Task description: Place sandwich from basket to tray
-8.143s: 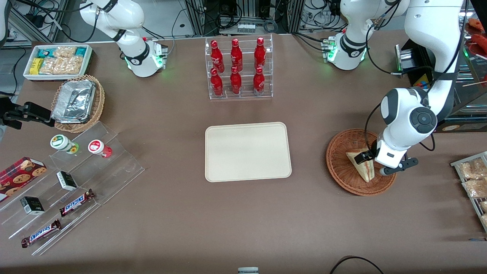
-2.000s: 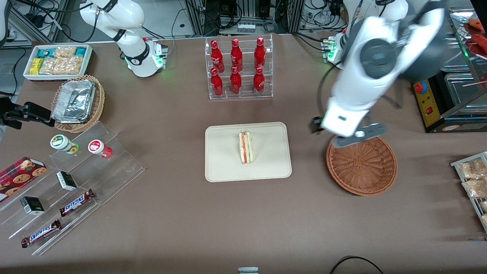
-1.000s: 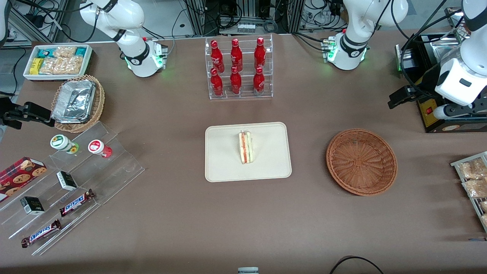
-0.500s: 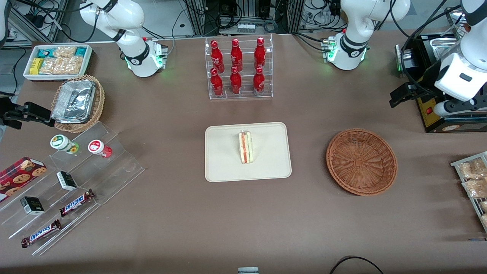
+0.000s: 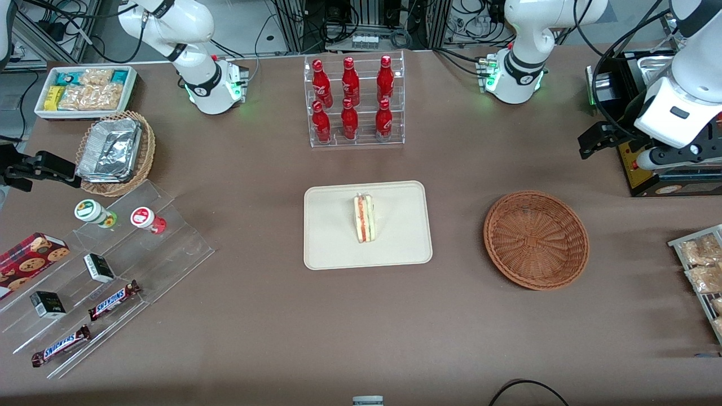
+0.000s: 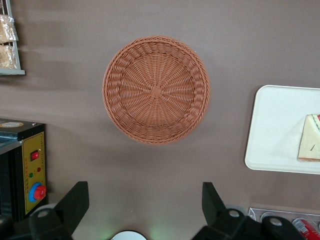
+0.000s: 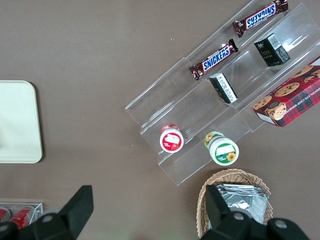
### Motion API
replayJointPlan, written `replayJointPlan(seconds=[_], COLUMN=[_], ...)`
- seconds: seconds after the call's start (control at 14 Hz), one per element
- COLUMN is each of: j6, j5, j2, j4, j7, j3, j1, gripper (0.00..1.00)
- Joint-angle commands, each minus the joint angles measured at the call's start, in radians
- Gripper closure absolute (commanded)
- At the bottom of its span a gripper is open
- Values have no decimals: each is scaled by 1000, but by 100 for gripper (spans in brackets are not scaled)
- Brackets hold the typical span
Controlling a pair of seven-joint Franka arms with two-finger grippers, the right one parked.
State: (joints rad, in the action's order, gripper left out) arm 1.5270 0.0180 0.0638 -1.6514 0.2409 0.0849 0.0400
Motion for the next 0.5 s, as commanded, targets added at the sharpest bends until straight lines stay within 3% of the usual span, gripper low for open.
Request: replayJointPlan(seconds=[0.0,0.43], j6=[-8,-7], j5=[16,3], j2=[-42,-90], j4=[63,128], j7=[-18,-54], j3=[16,16], j1=[-19,-19], gripper=[0,0])
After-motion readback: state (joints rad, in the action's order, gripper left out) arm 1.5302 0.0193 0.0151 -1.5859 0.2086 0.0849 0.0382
